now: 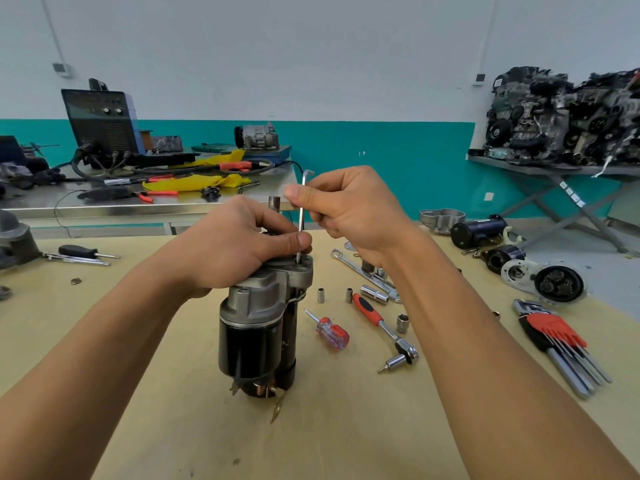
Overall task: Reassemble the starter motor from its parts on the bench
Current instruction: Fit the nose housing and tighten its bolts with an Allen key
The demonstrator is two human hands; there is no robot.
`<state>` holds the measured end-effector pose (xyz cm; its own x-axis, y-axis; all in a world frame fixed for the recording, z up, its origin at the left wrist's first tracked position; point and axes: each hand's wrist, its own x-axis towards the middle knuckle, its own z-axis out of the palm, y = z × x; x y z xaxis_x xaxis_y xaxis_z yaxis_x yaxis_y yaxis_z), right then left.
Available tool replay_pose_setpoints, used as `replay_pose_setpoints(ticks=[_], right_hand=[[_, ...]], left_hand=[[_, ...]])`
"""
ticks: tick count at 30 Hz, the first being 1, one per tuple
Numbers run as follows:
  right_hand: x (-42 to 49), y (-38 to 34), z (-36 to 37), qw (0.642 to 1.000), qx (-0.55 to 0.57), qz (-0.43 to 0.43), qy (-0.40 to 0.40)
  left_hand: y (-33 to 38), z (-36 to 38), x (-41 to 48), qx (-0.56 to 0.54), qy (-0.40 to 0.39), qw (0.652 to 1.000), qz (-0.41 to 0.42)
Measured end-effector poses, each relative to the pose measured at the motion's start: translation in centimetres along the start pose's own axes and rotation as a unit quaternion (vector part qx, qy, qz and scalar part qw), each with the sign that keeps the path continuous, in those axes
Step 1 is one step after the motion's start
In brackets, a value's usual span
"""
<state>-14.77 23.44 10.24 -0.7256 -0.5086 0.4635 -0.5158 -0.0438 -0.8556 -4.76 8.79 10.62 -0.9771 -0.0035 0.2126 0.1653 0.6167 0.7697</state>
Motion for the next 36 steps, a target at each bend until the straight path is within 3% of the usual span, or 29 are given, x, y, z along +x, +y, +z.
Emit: replay_pose_setpoints(ticks=[5,9,13,15,18,20,22,25,27,29,32,34,36], right_hand=[[0.3,0.7,-0.4,0.998,0.047,0.035,-0.007],[0.6,1.0,0.1,0.996,0.068,-0.047,0.022],[0.6,0.3,0.0,0.994,-0.005,-0.084,0.077],[0.5,-0.4,0.0,0.974,-0.115,-0.138,0.142],[0.1,-1.2,1.4,0.897,-0.288,-0.235,0.238],[-0.3,-1.1,3.1,0.871,-0.336,-0.260,0.245],[-0.3,-1.0,3.6,0.896,-0.284,-0.253,0.229],[0.1,-1.2,2.0,0.954,0.013,-0.226,0.195],[0.5,-0.8,0.9,0.973,0.150,-0.124,0.127],[0.6,0.1,0.6,0.986,0.157,-0.029,0.038],[0.6,1.1,0.7,0.971,0.223,0.012,-0.083],[0.6,1.0,0.8,0.968,0.238,-0.005,-0.084],[0.8,0.6,1.1,0.984,0.169,-0.047,-0.011]], left_hand=[[0.0,-0.2,0.1,0.005,-0.009,1.000,-0.003],[0.1,-0.3,0.1,0.006,-0.023,1.000,0.001],[-0.1,-0.2,0.2,0.002,-0.018,1.000,-0.001],[-0.1,-0.2,0.3,0.006,-0.016,1.000,-0.002],[-0.2,-0.2,0.2,0.010,-0.010,1.000,-0.003],[-0.3,-0.2,0.2,0.014,-0.010,1.000,0.001],[-0.5,-0.3,0.2,0.010,-0.008,1.000,-0.003],[-0.5,-0.3,0.3,0.014,-0.005,1.000,-0.007],[-0.5,-0.3,0.4,0.021,-0.006,1.000,-0.007],[-0.5,-0.3,0.4,0.027,-0.011,1.000,-0.004],[-0.5,-0.3,0.3,0.032,-0.013,0.999,0.002],[-0.5,-0.4,0.3,0.032,-0.016,0.999,0.005],[-0.5,-0.3,0.4,0.033,-0.020,0.999,0.003]])
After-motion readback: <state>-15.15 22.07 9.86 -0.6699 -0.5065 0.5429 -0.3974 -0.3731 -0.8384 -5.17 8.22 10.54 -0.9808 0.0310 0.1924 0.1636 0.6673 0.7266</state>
